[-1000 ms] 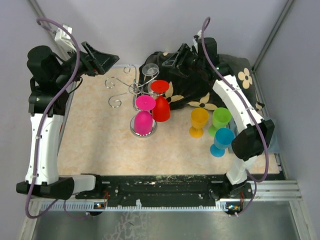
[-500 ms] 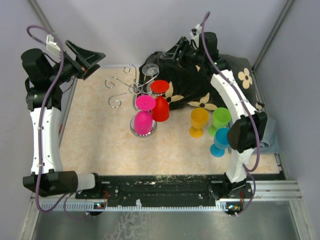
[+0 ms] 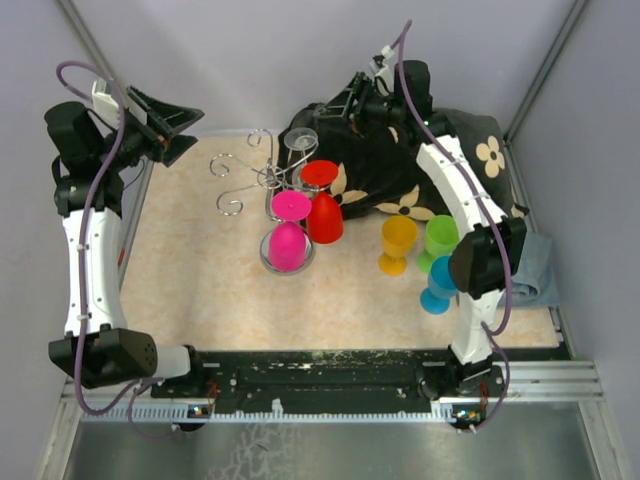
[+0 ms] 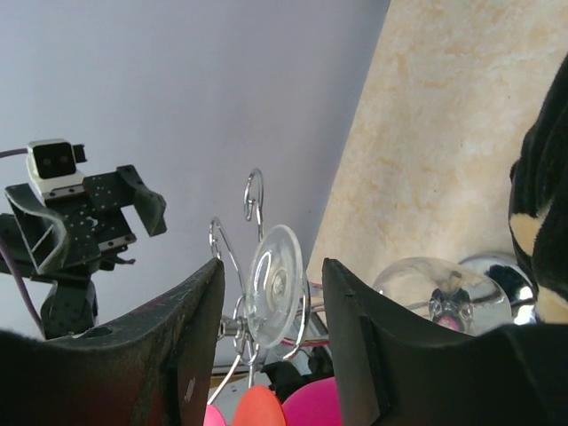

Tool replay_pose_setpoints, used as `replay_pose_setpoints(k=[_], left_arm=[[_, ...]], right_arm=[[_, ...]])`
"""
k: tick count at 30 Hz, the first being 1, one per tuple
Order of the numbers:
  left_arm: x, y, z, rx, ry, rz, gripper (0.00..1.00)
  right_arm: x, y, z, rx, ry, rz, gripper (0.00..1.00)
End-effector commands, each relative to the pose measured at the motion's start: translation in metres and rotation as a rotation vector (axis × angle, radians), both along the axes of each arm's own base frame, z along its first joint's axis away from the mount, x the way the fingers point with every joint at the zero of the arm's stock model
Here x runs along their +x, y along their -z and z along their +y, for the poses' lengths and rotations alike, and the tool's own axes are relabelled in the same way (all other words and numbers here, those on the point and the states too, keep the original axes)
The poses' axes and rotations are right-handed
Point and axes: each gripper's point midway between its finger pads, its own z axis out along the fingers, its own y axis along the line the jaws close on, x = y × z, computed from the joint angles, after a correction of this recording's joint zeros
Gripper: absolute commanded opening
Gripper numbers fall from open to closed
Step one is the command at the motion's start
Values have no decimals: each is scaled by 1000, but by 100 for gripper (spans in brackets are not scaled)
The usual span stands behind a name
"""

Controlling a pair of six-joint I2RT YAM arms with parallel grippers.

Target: Take the wine glass off the wine glass rack

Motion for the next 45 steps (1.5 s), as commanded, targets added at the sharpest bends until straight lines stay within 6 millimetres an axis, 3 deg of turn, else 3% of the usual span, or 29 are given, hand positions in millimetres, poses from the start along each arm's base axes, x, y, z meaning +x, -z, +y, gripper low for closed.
replay_pose_setpoints(k=[1,11,29,38,45], left_arm=[[-2,-3,1,2,14,-23,97],[2,0,2,7,11,-20,96],[5,4,3,16,15,-20,94],[6,6,3,17,25,-18,93],[5,5,3,17,29,-22,93]], right_arm=[[-10,-28,10,32,-66,-80,48],[-10,-8,20,2,-104,-45,48],[-21,-5,33,-16,-160,-52,41],[-22,-6,32,-24,-154,-58,30],[-20,-11,31,-19,-139,-77,30]])
